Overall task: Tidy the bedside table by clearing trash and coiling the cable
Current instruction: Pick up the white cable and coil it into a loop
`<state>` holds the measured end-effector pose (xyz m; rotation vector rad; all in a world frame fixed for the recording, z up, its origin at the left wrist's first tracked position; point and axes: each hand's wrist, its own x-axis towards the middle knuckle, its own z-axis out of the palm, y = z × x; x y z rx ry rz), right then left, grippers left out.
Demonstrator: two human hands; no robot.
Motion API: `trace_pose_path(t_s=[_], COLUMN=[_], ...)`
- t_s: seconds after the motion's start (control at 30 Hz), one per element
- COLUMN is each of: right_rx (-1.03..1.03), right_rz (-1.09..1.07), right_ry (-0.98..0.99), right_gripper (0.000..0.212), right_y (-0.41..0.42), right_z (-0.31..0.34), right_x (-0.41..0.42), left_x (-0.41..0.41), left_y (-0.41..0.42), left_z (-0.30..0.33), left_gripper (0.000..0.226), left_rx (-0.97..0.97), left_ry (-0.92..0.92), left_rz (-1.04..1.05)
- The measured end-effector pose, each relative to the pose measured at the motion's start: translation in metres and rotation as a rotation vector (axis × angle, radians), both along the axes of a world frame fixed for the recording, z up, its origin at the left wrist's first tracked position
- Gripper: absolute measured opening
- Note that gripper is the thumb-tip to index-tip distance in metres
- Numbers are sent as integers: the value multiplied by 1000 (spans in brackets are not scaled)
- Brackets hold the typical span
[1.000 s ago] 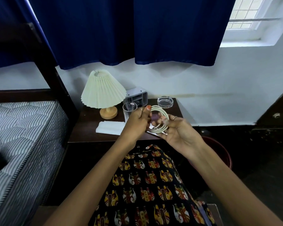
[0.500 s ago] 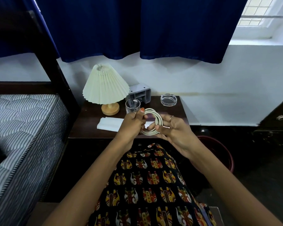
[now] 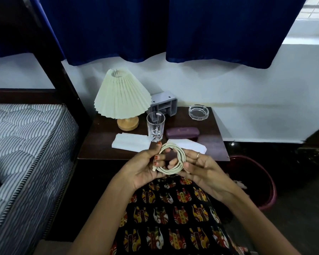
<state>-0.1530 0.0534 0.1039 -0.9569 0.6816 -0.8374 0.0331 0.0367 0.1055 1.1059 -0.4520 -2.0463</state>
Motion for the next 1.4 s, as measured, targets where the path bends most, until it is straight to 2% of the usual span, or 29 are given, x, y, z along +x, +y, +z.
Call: trace_pose_path(t_s=[0.07,0.13,0.23,0.33,0.43,0.6,0.7,0.8,0.93,1.03,1.2,1.3,1.4], right_rx=[86,137,184,236,254,242,200,129,-7,-82,-325,-401,-443], right_rz=[-129,-228,-258,-252,-234,-183,-169,-174,-209,-206,-137,-127,-108], right_ry=[0,80,207,251,274,316,383,487,663,744,873,931,994], right_gripper=[33,31,30,30,23,11,13,7,6,14,18,15,22], right_y=[-6,-14,-21,-30,-43,-69,-87,-108,-130,-136,-140,-142,-144], right_z=[-14,-28,-48,-61,-71,-85,-95,-112,-131,-133,-130,-137,-143], right_x=[6,16,38,67,103,177,217,252,275,282,288,291,292], left_x=[2,9,28,54,83,137,175,204,217,220,223,221,224], left_y=[-4,-7,-8,-5,-5,-16,-32,-50,-73,-82,-90,-91,-92], left_z=[-10,-22,-40,-51,-60,-84,-102,-117,-130,-140,-150,-154,-157], left_gripper=[29,28,26,21,22,24,27,29,27,24,25,26,27], left_rx=[-21,-15,21,14,-82,-286,-294,-268,-273,-302,-348,-363,-364], left_ry=[-55,-119,-141,-218,-407,-867,-1117,-1252,-1342,-1380,-1484,-1488,-1479], left_rz=[25,63,121,199,224,359,362,356,368,366,411,411,413])
